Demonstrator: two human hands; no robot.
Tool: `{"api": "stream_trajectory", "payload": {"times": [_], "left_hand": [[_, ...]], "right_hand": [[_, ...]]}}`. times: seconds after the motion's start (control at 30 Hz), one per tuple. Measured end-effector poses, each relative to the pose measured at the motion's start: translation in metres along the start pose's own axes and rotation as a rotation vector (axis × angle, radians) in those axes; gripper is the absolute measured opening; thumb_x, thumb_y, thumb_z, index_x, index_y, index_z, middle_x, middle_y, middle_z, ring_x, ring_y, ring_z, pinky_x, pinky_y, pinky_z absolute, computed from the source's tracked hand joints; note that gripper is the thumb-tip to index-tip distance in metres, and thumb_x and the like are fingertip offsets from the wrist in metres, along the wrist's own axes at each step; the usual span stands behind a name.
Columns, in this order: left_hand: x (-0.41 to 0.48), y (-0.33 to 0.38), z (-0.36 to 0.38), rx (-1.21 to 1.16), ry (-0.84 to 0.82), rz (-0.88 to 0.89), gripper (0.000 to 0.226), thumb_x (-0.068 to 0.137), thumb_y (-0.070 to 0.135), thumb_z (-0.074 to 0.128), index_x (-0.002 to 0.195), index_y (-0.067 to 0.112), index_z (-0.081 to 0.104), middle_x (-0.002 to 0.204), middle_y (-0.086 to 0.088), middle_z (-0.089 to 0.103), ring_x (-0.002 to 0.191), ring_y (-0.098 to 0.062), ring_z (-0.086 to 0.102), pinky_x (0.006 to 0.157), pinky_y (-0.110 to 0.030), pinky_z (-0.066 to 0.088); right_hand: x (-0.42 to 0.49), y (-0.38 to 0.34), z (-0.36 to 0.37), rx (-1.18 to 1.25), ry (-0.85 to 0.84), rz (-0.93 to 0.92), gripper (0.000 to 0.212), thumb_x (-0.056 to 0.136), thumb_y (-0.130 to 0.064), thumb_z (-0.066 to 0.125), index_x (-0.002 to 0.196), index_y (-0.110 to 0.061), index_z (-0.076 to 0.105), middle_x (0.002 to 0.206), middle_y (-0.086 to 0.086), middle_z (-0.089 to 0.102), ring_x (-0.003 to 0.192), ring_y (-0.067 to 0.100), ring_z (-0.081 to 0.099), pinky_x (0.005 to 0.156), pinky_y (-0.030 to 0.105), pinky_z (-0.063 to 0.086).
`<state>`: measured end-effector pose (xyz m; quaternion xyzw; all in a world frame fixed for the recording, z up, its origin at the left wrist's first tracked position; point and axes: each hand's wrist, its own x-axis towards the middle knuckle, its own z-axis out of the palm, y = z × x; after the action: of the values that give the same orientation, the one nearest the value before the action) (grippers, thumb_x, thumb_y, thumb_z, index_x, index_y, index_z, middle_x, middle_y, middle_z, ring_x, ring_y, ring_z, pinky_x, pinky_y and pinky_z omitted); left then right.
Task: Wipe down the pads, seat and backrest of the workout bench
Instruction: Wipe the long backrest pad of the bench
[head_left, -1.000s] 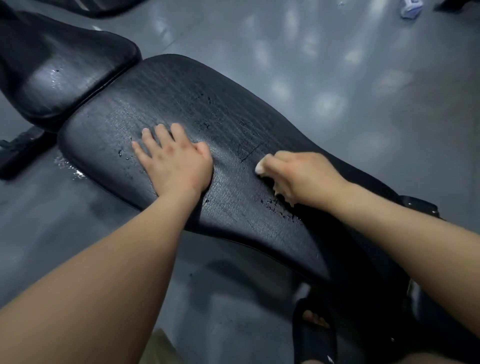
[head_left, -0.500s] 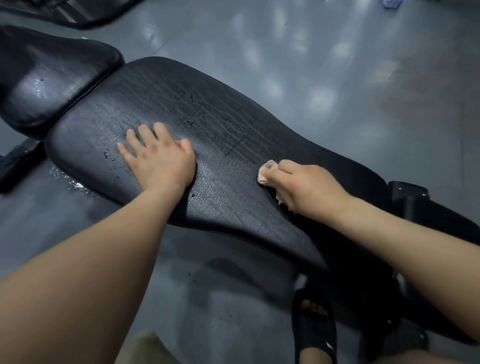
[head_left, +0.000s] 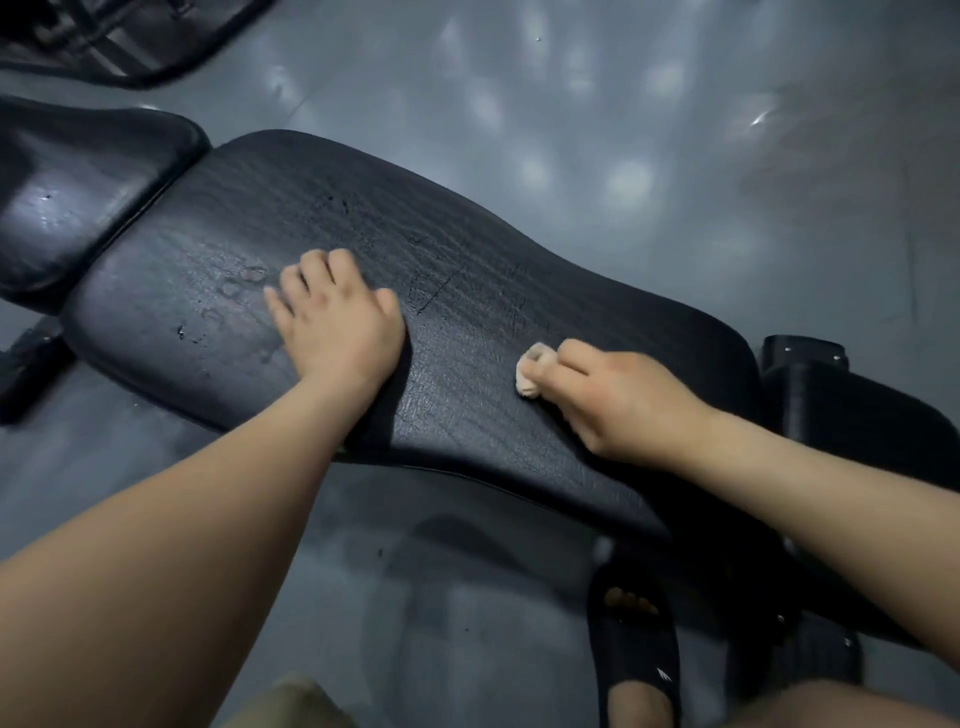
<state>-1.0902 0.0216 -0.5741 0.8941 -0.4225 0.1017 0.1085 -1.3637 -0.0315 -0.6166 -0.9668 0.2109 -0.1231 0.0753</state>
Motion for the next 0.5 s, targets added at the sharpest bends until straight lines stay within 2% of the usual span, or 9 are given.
{"api": "stream_trajectory", "payload": {"times": [0.07, 0.13, 0.23, 0.3, 0.37, 0.43, 0.5], "left_hand": [[-0.008, 0.02, 0.006, -0.048, -0.027, 0.107, 0.04, 0.088, 0.031, 0.047, 0.122, 0.011, 0.052, 0.136, -0.016, 0.047, 0.13, -0.039, 0.038, 0.117, -0.06, 0.019], [-0.017, 0.038, 0.012, -0.089, -0.057, 0.202, 0.042, 0.087, 0.033, 0.047, 0.126, 0.017, 0.052, 0.139, -0.011, 0.046, 0.133, -0.036, 0.036, 0.119, -0.06, 0.016], [-0.027, 0.058, 0.021, -0.09, -0.119, 0.31, 0.044, 0.091, 0.037, 0.042, 0.133, 0.028, 0.049, 0.145, -0.005, 0.042, 0.14, -0.031, 0.029, 0.12, -0.06, 0.01], [-0.031, 0.061, 0.027, -0.054, -0.127, 0.327, 0.043, 0.093, 0.04, 0.038, 0.135, 0.032, 0.047, 0.148, -0.002, 0.041, 0.143, -0.029, 0.026, 0.121, -0.06, 0.01], [-0.034, 0.061, 0.03, -0.032, -0.099, 0.321, 0.044, 0.093, 0.041, 0.037, 0.135, 0.032, 0.048, 0.148, -0.002, 0.043, 0.143, -0.03, 0.028, 0.12, -0.06, 0.012], [-0.035, 0.062, 0.031, -0.027, -0.074, 0.313, 0.045, 0.092, 0.04, 0.037, 0.134, 0.031, 0.049, 0.147, -0.002, 0.045, 0.142, -0.031, 0.031, 0.12, -0.06, 0.014], [-0.035, 0.062, 0.032, -0.018, -0.059, 0.307, 0.046, 0.091, 0.039, 0.039, 0.135, 0.028, 0.05, 0.146, -0.003, 0.047, 0.141, -0.031, 0.033, 0.119, -0.06, 0.016]], "right_hand": [[-0.015, -0.008, -0.004, 0.035, -0.077, -0.136, 0.04, 0.096, -0.031, 0.039, 0.132, -0.026, 0.055, 0.1, -0.004, 0.047, 0.064, 0.025, 0.054, 0.044, 0.032, 0.043], [-0.018, 0.005, -0.008, 0.021, -0.076, -0.152, 0.048, 0.092, -0.034, 0.043, 0.139, -0.031, 0.051, 0.097, -0.003, 0.049, 0.063, 0.023, 0.054, 0.042, 0.029, 0.04], [-0.003, 0.038, -0.007, -0.019, 0.025, 0.017, 0.047, 0.092, -0.039, 0.044, 0.138, -0.041, 0.046, 0.096, 0.0, 0.053, 0.063, 0.028, 0.058, 0.044, 0.032, 0.046], [0.013, 0.053, -0.007, -0.068, 0.074, 0.191, 0.043, 0.094, -0.035, 0.049, 0.136, -0.039, 0.048, 0.098, 0.005, 0.055, 0.064, 0.034, 0.06, 0.047, 0.035, 0.046], [0.029, 0.054, -0.004, -0.099, 0.076, 0.304, 0.045, 0.094, -0.027, 0.056, 0.138, -0.031, 0.053, 0.104, 0.01, 0.057, 0.071, 0.037, 0.061, 0.052, 0.033, 0.039], [0.044, 0.045, 0.002, -0.066, 0.082, 0.266, 0.044, 0.093, -0.023, 0.058, 0.137, -0.025, 0.056, 0.107, 0.013, 0.058, 0.076, 0.039, 0.063, 0.055, 0.033, 0.034], [0.063, 0.041, 0.004, -0.018, 0.092, 0.214, 0.044, 0.095, -0.025, 0.056, 0.139, -0.026, 0.056, 0.109, 0.013, 0.058, 0.081, 0.039, 0.063, 0.058, 0.034, 0.032]]}}
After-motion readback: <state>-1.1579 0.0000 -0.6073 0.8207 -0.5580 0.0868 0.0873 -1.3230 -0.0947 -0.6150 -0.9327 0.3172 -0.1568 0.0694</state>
